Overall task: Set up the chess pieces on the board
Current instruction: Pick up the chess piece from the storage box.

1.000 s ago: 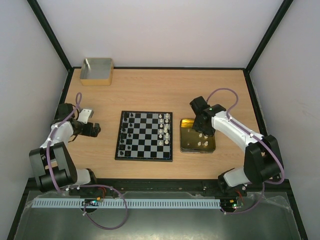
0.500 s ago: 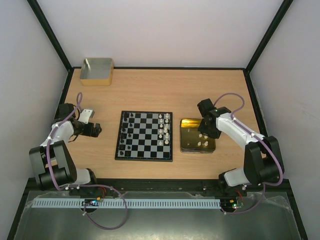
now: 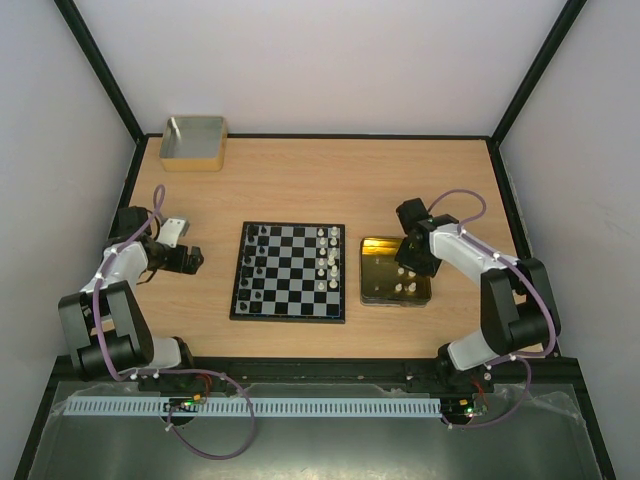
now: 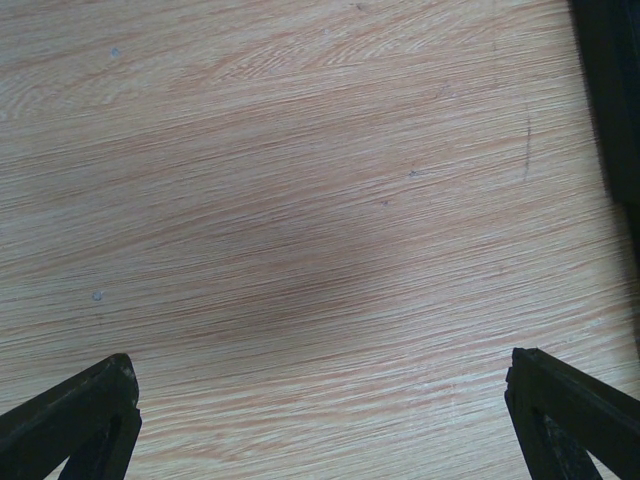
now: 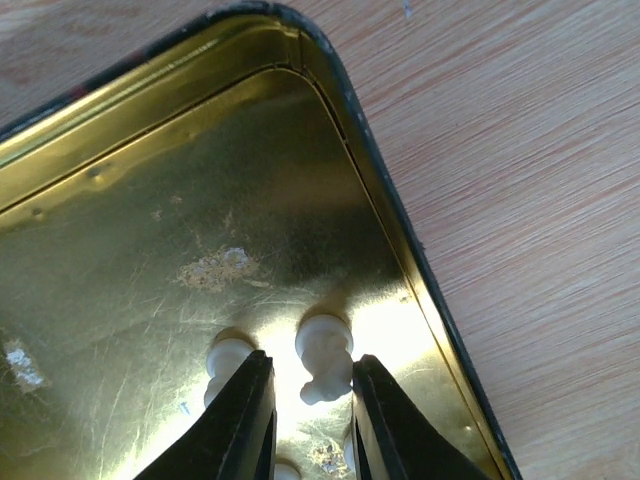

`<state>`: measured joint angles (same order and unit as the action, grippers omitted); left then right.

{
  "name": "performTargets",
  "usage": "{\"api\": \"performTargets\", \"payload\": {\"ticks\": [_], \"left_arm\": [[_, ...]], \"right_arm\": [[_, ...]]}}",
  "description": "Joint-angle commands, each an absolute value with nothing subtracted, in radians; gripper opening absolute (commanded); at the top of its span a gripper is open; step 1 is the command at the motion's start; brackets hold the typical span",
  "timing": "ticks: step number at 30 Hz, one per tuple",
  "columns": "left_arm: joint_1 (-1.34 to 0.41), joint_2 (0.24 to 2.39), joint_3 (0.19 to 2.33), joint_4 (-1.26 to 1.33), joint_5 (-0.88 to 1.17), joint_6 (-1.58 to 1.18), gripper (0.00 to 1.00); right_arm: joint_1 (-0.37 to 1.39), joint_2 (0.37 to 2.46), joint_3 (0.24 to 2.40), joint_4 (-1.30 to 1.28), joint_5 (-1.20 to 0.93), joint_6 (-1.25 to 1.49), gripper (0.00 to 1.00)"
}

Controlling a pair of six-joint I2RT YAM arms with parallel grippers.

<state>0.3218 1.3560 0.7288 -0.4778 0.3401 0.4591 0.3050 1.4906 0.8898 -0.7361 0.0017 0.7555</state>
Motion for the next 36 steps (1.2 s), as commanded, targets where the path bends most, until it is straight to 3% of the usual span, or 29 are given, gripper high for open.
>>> {"api": "performTargets", "payload": {"ticks": [1,8,18,26,36], "left_arm": [[0.317,1.352,0.734,-0.482,0.347,0.451,0.99],[0.317,1.345,0.728,-0.480,0.343,0.454,0.99],[0.316,1.351,0.720,-0.470,0.342,0.453,0.99],[0.318,1.345,0.713,-0.468,0.344,0.456,0.99],[0.317,1.338,0.706,-0.468,0.350,0.456,0.99]], "right_arm": [[0.298,1.516,0.871,-0.700,0.001,0.745,0.20],[0.297,1.526,0.851,-0.689,0.021,0.737,0.18],[0.295,1.522,0.866,-0.709,0.054,0.722,0.04],[0.308,1.481,0.908,-0.764,0.082,0.707,0.02],[0.626,1.453,1.105,-0.924,0.204,0.832,0.02]]}}
